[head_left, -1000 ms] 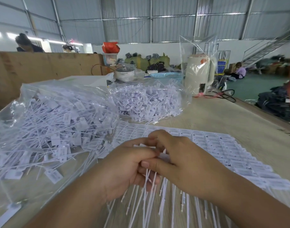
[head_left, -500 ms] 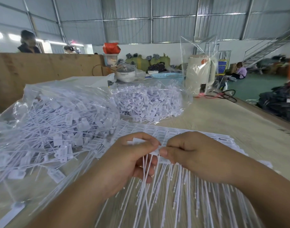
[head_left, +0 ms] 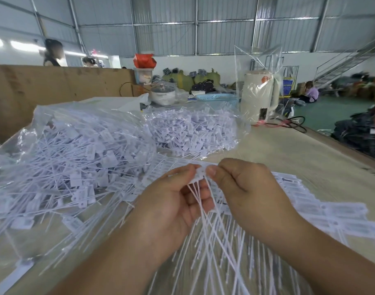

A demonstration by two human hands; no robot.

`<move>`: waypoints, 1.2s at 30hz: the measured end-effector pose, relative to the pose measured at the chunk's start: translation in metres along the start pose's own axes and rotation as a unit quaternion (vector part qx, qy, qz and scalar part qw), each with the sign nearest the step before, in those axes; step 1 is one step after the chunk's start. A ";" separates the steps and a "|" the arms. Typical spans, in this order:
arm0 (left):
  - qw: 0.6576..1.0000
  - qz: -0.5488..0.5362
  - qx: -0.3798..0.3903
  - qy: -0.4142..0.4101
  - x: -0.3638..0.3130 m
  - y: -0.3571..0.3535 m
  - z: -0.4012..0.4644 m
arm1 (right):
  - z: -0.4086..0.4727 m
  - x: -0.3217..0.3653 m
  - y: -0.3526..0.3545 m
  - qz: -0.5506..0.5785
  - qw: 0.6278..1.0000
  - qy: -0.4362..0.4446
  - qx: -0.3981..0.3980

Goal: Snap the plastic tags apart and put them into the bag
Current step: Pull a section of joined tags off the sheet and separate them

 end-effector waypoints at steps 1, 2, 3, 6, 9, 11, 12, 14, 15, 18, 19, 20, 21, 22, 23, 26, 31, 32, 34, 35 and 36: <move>0.999 -0.030 -0.016 -0.001 -0.004 0.006 0.002 | 0.001 -0.002 0.005 0.007 0.999 -0.007 -0.031; 0.998 -0.048 -0.036 -0.012 -0.011 0.014 0.005 | 0.003 -0.006 0.013 0.016 0.998 -0.013 -0.066; 0.998 -0.039 -0.047 -0.029 -0.017 0.021 0.008 | 0.005 -0.008 0.021 0.023 0.995 -0.013 -0.093; 0.997 0.064 0.008 -0.032 -0.021 0.021 0.009 | 0.007 -0.012 0.028 0.084 0.995 -0.011 -0.043; 0.982 0.152 0.107 -0.010 -0.005 0.003 0.003 | -0.001 -0.011 0.003 0.090 0.986 -0.001 0.139; 0.974 0.180 0.139 -0.011 0.000 -0.002 -0.002 | -0.006 -0.011 -0.009 0.028 0.980 0.041 0.193; 0.972 0.186 0.146 -0.010 0.000 -0.002 -0.003 | -0.007 -0.011 -0.012 0.004 0.979 0.051 0.197; 0.971 0.185 0.154 0.000 0.000 -0.001 -0.005 | -0.007 -0.013 -0.013 -0.011 0.979 0.055 0.195; 0.970 0.183 0.160 0.010 0.001 -0.001 -0.005 | -0.008 -0.012 -0.013 -0.014 0.979 0.059 0.194; 0.966 0.182 0.177 0.046 0.003 -0.001 -0.006 | -0.009 -0.010 -0.013 -0.024 0.978 0.062 0.197; 0.965 0.181 0.180 0.055 0.004 -0.001 -0.006 | -0.008 -0.010 -0.013 -0.030 0.978 0.061 0.198; 0.966 0.176 0.178 0.062 0.004 -0.001 -0.006 | -0.008 -0.009 -0.012 -0.036 0.977 0.062 0.201; 0.969 0.168 0.167 0.064 0.004 0.000 -0.005 | -0.008 -0.009 -0.011 -0.041 0.976 0.064 0.203; 0.974 0.158 0.149 0.061 0.002 0.002 -0.004 | -0.008 -0.008 -0.010 -0.047 0.975 0.069 0.205; 0.979 0.146 0.129 0.054 0.000 0.004 -0.002 | -0.008 -0.008 -0.008 -0.054 0.974 0.072 0.206; 0.986 0.140 0.090 0.027 -0.012 0.010 0.001 | -0.005 -0.012 -0.001 -0.060 0.977 0.049 0.196; 0.961 0.249 0.124 0.000 -0.007 0.007 -0.002 | -0.008 -0.009 -0.009 -0.035 0.980 0.046 0.189; 0.954 0.261 0.145 0.000 -0.003 0.003 -0.004 | -0.009 -0.008 -0.010 -0.030 0.983 0.051 0.172; 0.952 0.251 0.176 0.004 0.003 -0.003 -0.007 | -0.012 -0.007 -0.010 -0.009 0.988 0.051 0.146; 0.953 0.242 0.184 0.005 0.005 -0.005 -0.008 | -0.013 -0.006 -0.010 -0.002 0.988 0.052 0.144; 0.953 0.236 0.190 0.006 0.005 -0.007 -0.010 | -0.014 -0.005 -0.011 0.004 0.988 0.053 0.145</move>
Point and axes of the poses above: each hand's wrist, its own z-axis towards the middle knuckle, its own y-axis out of the back of the hand, x = y × z, the point moved 4 cm from there along z, towards the middle knuckle, and after that the axes turned 1 degree about y, right-handed, at the moved point
